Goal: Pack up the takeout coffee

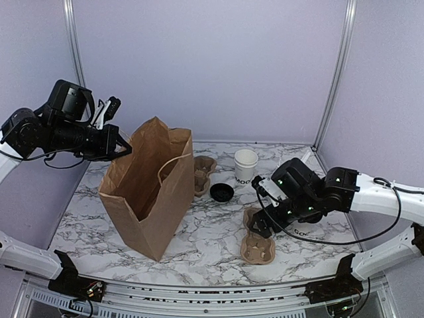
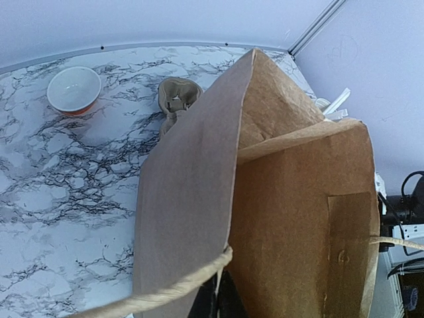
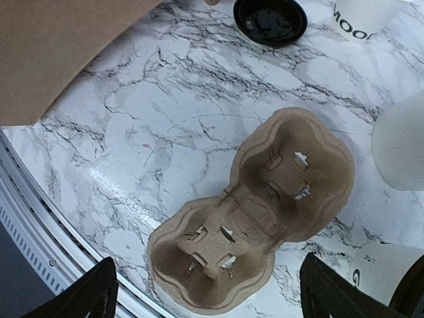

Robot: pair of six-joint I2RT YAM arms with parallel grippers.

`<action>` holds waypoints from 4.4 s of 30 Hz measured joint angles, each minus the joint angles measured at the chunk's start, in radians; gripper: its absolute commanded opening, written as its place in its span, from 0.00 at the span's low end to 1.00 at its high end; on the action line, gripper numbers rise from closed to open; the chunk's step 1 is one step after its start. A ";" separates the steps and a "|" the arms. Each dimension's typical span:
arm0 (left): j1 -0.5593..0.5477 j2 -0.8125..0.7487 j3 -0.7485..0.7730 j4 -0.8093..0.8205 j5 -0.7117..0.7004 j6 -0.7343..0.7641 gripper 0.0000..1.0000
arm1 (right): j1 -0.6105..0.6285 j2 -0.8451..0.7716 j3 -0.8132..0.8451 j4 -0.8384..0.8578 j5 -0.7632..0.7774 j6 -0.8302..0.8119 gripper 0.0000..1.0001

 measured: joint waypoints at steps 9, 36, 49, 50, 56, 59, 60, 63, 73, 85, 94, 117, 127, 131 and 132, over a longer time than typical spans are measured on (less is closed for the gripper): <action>0.000 -0.010 0.041 -0.045 -0.024 0.035 0.00 | 0.116 0.128 -0.003 -0.093 0.092 0.032 0.61; 0.007 -0.054 0.062 -0.083 -0.121 0.102 0.00 | 0.158 0.501 0.113 0.096 -0.001 0.123 0.20; 0.007 -0.080 0.061 -0.095 -0.129 0.114 0.00 | 0.051 0.537 0.297 0.148 -0.030 0.074 0.48; 0.007 -0.080 0.060 -0.097 -0.129 0.116 0.00 | 0.051 0.516 0.286 0.143 -0.024 0.068 0.52; 0.007 -0.079 0.059 -0.115 -0.126 0.126 0.00 | 0.031 0.367 0.162 0.106 0.002 0.011 0.72; 0.007 -0.074 0.060 -0.126 -0.122 0.137 0.00 | 0.017 0.362 0.127 0.103 0.002 -0.028 0.76; 0.007 -0.070 0.060 -0.131 -0.118 0.141 0.00 | 0.015 0.369 0.120 0.103 0.002 -0.041 0.77; 0.007 -0.056 0.060 -0.144 -0.106 0.147 0.00 | 0.011 0.399 0.108 0.104 0.002 -0.072 0.80; 0.007 -0.020 0.072 -0.175 -0.047 0.174 0.00 | -0.002 0.467 0.101 0.139 0.010 -0.128 0.78; 0.008 0.034 0.085 -0.185 -0.002 0.188 0.00 | -0.019 0.513 0.057 0.203 -0.012 -0.131 0.63; 0.000 0.056 0.110 -0.191 -0.005 0.188 0.00 | -0.019 0.513 0.051 0.225 -0.030 -0.129 0.49; -0.055 0.092 0.149 -0.222 -0.082 0.187 0.00 | -0.019 0.331 0.069 0.215 -0.027 -0.108 0.59; -0.055 0.093 0.149 -0.222 -0.090 0.187 0.00 | -0.019 0.434 0.070 0.195 -0.030 -0.108 0.74; -0.055 0.093 0.149 -0.222 -0.092 0.187 0.00 | -0.019 0.480 0.070 0.200 -0.032 -0.113 0.73; -0.055 0.093 0.149 -0.222 -0.092 0.187 0.00 | -0.019 0.494 0.070 0.200 -0.031 -0.113 0.72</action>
